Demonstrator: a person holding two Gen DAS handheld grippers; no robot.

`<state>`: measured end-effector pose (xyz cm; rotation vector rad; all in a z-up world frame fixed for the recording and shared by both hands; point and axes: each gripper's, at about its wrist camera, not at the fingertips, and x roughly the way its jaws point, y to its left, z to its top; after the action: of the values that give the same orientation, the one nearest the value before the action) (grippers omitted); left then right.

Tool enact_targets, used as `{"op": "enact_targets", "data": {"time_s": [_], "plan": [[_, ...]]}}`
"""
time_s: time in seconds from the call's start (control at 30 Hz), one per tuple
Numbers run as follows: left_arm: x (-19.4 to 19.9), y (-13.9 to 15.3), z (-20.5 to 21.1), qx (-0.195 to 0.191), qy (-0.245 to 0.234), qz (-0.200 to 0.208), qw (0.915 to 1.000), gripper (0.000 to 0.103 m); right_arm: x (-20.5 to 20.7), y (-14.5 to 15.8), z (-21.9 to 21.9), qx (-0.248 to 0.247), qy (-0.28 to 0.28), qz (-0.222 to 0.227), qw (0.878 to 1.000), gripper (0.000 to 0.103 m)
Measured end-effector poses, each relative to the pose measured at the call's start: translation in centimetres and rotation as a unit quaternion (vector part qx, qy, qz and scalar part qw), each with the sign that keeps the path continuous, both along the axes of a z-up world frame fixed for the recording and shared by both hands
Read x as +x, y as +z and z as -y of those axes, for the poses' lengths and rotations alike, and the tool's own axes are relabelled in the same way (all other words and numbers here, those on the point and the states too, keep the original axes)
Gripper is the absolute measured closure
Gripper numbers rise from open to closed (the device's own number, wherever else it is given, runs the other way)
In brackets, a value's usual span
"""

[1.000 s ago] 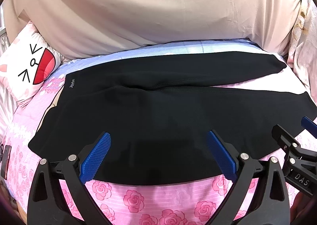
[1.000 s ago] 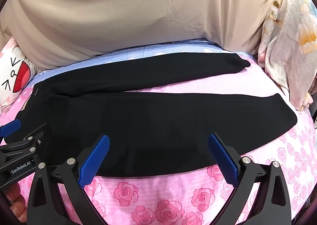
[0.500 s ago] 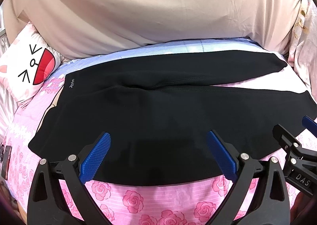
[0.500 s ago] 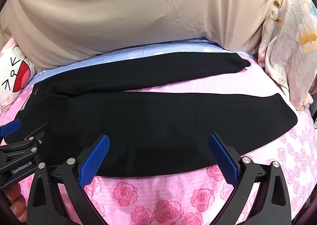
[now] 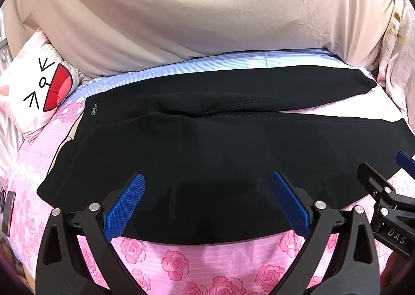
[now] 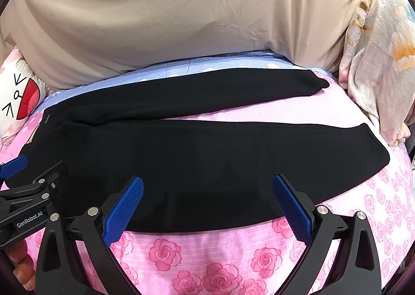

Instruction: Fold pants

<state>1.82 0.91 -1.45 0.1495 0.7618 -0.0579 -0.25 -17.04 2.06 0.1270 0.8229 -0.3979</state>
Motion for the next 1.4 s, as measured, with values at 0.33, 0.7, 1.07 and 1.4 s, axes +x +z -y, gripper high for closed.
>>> {"op": "enact_targets", "data": {"time_s": [0.33,0.7,1.07,1.4], "plan": [[0.2,0.0,0.2,0.002,-0.002,0.0,1.0,0.007,0.2,0.0,0.0,0.0,0.001,-0.001,1.0,0.005],[0.5,0.1,0.4,0.003,-0.003,-0.002,1.0,0.007,0.4,0.0,0.0,0.001,0.001,-0.003,1.0,0.005],[0.8,-0.2,0.5,0.006,-0.004,-0.006,1.0,0.007,0.6,-0.1,0.1,0.004,-0.001,-0.005,1.0,0.005],[1.7,-0.9,0.0,0.004,-0.002,-0.015,0.9999,0.006,1.4,-1.6,3.7,0.051,0.003,-0.017,0.999,0.005]]}}
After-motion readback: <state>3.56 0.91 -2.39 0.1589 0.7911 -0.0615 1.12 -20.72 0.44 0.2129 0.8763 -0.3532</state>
